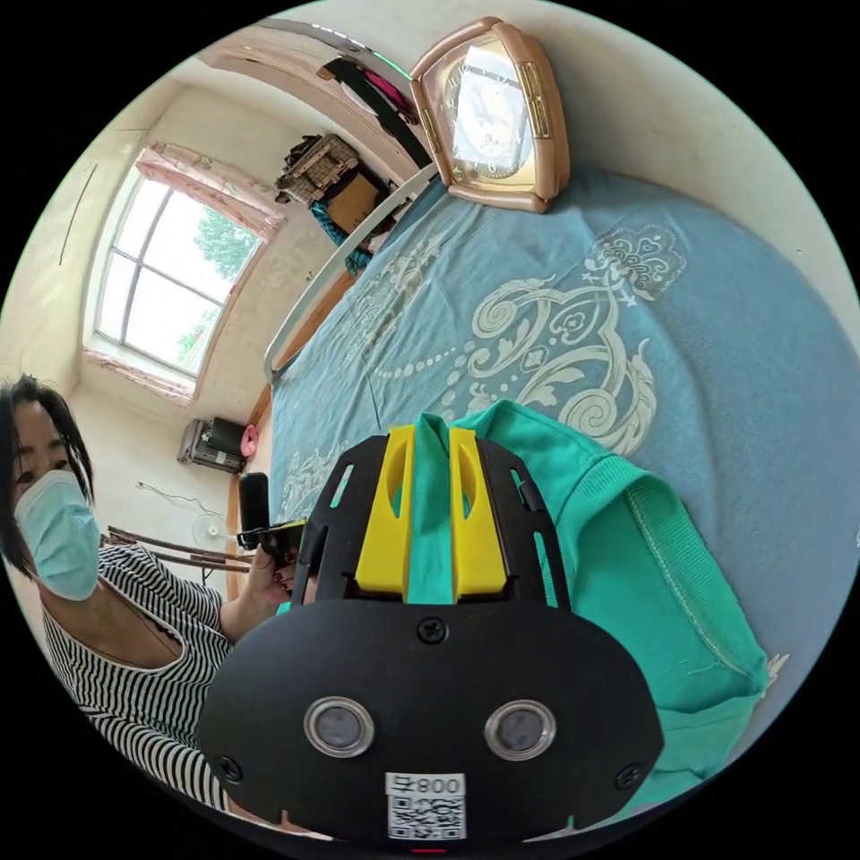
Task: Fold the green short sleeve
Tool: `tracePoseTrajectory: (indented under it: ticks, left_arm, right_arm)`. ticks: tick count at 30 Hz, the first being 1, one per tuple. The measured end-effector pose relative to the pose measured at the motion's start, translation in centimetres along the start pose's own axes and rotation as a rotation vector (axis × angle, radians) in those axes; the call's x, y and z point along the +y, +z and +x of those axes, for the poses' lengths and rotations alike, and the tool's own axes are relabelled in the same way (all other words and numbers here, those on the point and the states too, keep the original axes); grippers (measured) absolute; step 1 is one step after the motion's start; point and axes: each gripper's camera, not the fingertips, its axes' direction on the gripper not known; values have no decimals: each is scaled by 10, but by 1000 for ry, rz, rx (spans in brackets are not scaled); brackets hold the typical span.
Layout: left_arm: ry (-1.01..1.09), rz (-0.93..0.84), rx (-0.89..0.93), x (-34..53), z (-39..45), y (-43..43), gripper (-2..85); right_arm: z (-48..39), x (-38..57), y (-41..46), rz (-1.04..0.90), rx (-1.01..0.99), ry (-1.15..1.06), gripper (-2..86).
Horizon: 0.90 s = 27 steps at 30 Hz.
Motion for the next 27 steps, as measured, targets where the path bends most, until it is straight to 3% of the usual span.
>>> tracePoseTrajectory:
  ticks: [14, 17, 19, 22, 27]
  left_arm:
    - [27, 29, 3, 26, -44, -1, 16]
    - [27, 35, -9, 32, -50, 1, 16]
    - [29, 42, -18, 35, -52, 1, 16]
    - [21, 50, -3, 40, -59, 3, 15]
    - [24, 51, 1, 47, -64, 8, 15]
  right_arm:
    - [-50, -153, -14, -58, -44, -149, 6]
    - [-47, -185, -6, -127, 47, -142, 4]
    - [-35, -199, -4, -145, -9, -93, 4]
    - [-33, -207, -28, -61, -73, -93, 3]
    - [-27, -203, -69, 38, -9, -63, 1]
